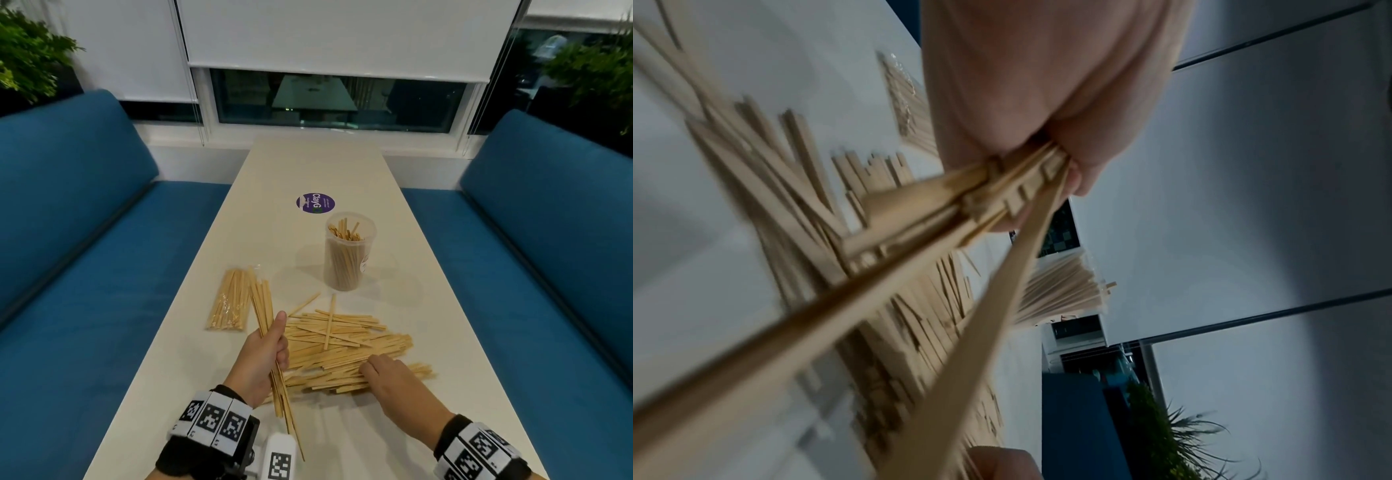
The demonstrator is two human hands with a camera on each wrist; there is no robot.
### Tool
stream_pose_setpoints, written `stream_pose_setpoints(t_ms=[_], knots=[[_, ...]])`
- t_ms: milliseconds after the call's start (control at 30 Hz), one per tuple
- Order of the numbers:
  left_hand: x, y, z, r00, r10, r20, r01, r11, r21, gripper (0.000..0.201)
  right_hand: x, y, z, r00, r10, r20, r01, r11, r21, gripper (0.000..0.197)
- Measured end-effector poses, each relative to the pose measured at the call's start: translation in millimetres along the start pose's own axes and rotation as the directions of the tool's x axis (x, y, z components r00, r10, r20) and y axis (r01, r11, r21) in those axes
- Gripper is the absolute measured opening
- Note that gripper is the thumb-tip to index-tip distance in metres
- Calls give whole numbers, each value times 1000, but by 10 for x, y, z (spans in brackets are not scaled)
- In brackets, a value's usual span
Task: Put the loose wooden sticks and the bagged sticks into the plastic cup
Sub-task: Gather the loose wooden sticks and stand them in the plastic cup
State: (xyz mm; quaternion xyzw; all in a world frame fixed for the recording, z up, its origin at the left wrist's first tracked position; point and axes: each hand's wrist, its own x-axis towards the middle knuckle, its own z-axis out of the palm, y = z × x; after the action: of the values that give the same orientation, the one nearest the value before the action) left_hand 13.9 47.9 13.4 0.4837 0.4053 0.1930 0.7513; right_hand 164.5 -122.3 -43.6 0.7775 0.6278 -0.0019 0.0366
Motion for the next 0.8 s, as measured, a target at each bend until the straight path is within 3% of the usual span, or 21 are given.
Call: stream_pose_setpoints(t_ms=[167,333,400,600,733,800], knots=[[0,23,6,1000,1,-2,-1,1000,-31,34,-39,57,-68,997,70,12,-70,997,30,59],[28,35,-16,1000,26,-4,-26,1000,-3,37,-40,134,-220,991,116,61,-128,958,256,36],[28,41,7,999,42,9,-42,999,33,39,-17,154,-321,987,155,50,-163,916,366,23],[33,56,166,996,69,47,-74,993,97,38,69,119,-694,976,216,41,-192,747,637,8],[-10,78,321,992,87,89,-97,988,117,56,128,39,-781,969,245,24,-171,599,782,10],[-39,93,401,983,131,128,-146,982,118,53,155,-32,-802,970,244,12,-152,565,811,9]])
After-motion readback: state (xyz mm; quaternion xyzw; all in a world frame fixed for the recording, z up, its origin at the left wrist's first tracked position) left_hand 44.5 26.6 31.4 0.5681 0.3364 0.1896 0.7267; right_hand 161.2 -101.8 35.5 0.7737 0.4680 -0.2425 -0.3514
